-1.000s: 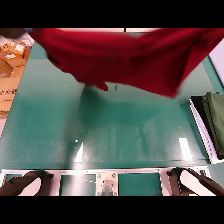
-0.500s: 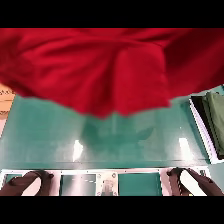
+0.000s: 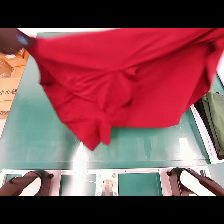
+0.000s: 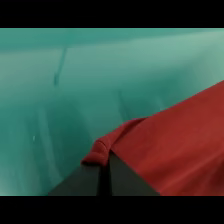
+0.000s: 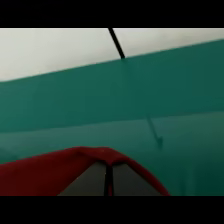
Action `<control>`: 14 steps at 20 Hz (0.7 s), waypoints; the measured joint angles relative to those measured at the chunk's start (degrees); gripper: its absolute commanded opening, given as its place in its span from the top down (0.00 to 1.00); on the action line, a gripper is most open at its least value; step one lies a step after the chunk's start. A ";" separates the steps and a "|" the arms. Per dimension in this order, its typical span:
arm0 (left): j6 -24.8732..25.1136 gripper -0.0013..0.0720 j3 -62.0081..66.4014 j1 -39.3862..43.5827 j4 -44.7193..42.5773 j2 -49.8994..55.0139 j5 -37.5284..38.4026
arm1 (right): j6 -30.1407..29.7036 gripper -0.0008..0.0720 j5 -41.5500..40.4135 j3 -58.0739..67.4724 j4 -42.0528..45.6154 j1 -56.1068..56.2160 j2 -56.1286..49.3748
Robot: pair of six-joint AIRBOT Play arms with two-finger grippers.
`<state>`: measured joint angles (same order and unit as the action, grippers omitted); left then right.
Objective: Fold the shirts.
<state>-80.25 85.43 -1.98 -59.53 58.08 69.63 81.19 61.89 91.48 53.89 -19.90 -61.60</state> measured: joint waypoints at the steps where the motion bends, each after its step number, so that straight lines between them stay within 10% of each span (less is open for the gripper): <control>1: 0.87 0.95 -3.50 0.00 0.28 2.45 -2.58 | -1.01 0.97 -0.79 -2.27 -0.61 1.07 -3.19; 9: 12.52 0.95 -11.96 -0.02 14.08 28.61 -21.29 | -3.78 0.97 -9.62 -7.39 -5.38 7.80 -28.87; 10: 13.46 0.93 -11.63 -0.13 15.26 30.71 -22.49 | -3.82 0.84 -10.62 -7.45 -5.95 7.87 -30.71; 12: 14.64 0.25 -10.54 -0.90 16.90 33.05 -23.30 | -3.89 0.60 -11.34 -7.21 -6.56 7.21 -32.74; 14: 15.26 0.22 -8.55 -2.99 17.59 34.40 -21.07 | -3.85 0.65 -9.77 -5.73 -6.84 4.85 -33.83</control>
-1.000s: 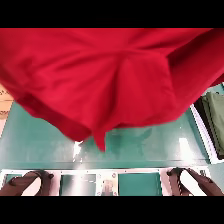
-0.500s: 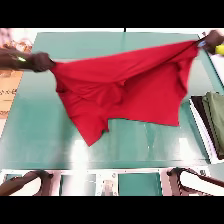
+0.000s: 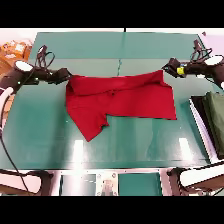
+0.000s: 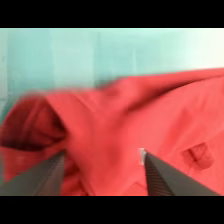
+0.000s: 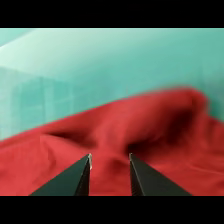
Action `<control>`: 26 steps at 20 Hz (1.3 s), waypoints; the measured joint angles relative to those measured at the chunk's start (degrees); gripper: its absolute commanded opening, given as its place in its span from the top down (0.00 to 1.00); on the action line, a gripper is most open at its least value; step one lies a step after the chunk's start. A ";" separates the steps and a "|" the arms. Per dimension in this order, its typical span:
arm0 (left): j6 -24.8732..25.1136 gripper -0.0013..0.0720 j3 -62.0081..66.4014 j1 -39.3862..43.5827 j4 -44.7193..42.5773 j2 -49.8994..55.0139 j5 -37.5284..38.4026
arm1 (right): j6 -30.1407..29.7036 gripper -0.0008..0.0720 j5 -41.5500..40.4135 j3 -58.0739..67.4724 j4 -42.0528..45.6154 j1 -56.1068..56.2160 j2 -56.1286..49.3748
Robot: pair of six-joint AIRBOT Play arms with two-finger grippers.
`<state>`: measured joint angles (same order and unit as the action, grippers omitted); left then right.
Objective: Fold the shirts.
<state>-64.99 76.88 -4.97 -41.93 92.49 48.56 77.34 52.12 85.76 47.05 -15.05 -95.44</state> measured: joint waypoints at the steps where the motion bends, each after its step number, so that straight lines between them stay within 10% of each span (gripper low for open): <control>1: 0.24 0.22 1.29 -1.55 0.42 0.33 2.51 | 0.04 0.94 2.16 0.85 -0.24 -1.64 -0.24; 10: -8.22 0.30 -0.44 -12.26 -8.46 1.40 28.11 | 1.68 0.97 16.79 -7.41 4.59 -14.88 6.71; 19: -6.43 0.31 -16.83 -8.57 -2.19 1.46 21.03 | 3.76 0.78 11.89 -27.96 8.63 -22.16 15.30; 20: -6.19 0.35 -17.31 -7.15 -1.62 1.44 19.28 | 4.00 0.64 11.37 -29.38 8.63 -22.40 15.43; 22: -5.64 0.95 -18.01 -4.87 -1.79 1.53 15.28 | 4.00 0.43 10.71 -31.28 8.50 -22.60 15.63; 26: -4.28 0.95 -18.58 -3.91 -2.08 1.60 14.29 | 4.24 0.42 10.10 -32.83 8.50 -22.84 15.52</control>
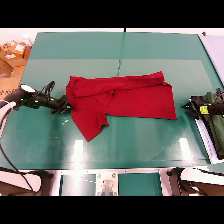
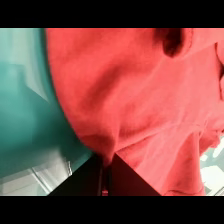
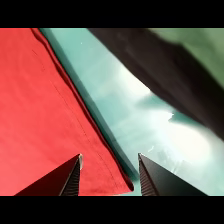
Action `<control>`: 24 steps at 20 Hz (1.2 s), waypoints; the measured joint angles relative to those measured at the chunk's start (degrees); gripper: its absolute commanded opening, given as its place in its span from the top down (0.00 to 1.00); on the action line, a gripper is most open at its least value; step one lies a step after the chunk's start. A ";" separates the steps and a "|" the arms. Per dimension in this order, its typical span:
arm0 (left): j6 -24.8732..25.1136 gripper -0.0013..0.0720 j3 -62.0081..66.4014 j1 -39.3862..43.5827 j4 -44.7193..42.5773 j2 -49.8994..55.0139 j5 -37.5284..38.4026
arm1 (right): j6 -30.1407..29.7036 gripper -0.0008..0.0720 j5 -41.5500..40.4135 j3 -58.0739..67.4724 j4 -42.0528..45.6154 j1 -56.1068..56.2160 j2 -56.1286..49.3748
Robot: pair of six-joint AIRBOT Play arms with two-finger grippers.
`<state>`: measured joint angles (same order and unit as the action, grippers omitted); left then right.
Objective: Fold the shirts.
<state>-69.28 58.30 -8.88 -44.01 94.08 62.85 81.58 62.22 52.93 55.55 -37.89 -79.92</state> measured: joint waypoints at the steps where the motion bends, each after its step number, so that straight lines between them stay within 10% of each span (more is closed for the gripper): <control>1: 0.20 0.95 -0.02 -0.02 -0.17 -0.02 0.09 | 0.22 0.42 -0.07 -0.28 -0.02 -0.04 -0.26; 24: 1.62 0.95 -0.13 -0.42 -1.09 -0.07 1.36 | -6.71 0.42 5.62 -7.45 -7.56 0.04 -6.75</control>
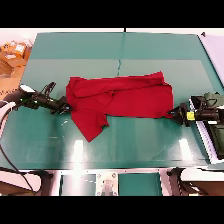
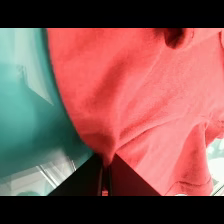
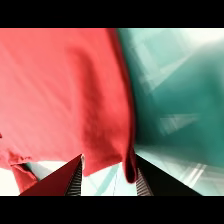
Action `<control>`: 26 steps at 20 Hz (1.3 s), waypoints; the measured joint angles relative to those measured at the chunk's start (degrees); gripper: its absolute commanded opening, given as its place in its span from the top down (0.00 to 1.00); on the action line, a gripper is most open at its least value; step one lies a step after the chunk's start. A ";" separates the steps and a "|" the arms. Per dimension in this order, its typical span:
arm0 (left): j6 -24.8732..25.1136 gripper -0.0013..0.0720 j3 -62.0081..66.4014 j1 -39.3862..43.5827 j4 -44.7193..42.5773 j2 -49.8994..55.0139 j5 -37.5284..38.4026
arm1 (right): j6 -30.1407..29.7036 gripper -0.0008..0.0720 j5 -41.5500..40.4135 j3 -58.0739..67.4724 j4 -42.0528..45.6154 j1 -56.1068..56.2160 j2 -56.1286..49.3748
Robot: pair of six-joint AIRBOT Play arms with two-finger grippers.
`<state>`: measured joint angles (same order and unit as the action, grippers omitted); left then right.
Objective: Fold the shirts.
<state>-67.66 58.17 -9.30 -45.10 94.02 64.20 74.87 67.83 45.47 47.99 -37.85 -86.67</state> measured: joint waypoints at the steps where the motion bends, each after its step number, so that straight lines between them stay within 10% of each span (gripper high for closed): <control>1: 0.15 0.95 -0.02 0.00 0.00 0.00 0.11 | 0.00 0.42 0.31 0.09 0.48 -1.60 0.26; 17: 1.27 0.95 -0.07 -0.02 0.02 0.00 1.05 | -2.01 0.42 -6.32 -4.15 -5.64 -0.48 1.57; 20: 1.38 0.95 -0.07 -0.02 0.02 -0.02 1.31 | -2.21 0.97 -8.72 -4.31 -5.73 0.48 1.44; 26: 1.55 0.95 3.58 -0.02 -1.27 -2.38 5.97 | -4.55 0.97 -7.50 -0.74 -6.97 1.75 2.60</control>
<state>-66.11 61.76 -9.32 -46.37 91.64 70.17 70.32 60.34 44.73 41.01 -36.10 -84.07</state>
